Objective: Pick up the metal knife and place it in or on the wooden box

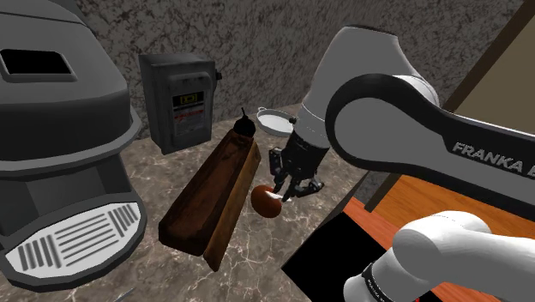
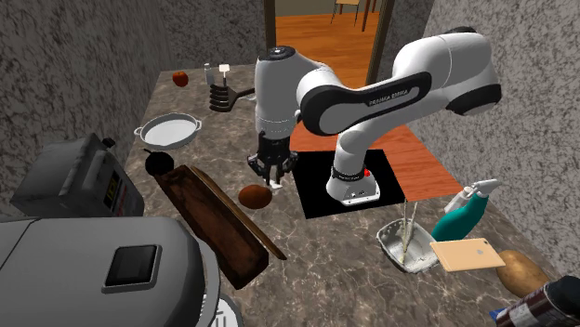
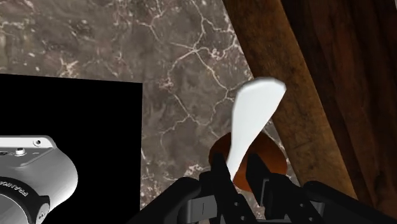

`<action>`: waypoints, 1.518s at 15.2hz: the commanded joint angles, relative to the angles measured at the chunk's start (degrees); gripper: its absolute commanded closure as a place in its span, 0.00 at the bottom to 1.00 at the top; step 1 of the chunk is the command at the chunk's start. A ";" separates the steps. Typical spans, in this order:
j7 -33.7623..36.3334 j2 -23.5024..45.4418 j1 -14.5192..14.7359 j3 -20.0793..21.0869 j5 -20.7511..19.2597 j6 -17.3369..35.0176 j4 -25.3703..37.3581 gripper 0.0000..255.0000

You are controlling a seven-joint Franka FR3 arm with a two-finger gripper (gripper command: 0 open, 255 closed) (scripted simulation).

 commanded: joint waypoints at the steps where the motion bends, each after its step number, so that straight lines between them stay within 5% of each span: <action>1: 0.22 0.01 -0.26 -0.96 -0.88 -1.60 1.57 1.00; 6: 0.58 0.21 -0.77 -2.80 -2.52 -4.68 4.75 1.00; 14: 2.79 18.16 -14.33 8.11 -6.53 1.97 19.58 1.00; 19: 7.86 31.37 -26.86 20.89 -13.73 4.76 31.50 1.00; 23: 7.68 31.53 -27.19 22.24 -13.31 7.76 28.85 1.00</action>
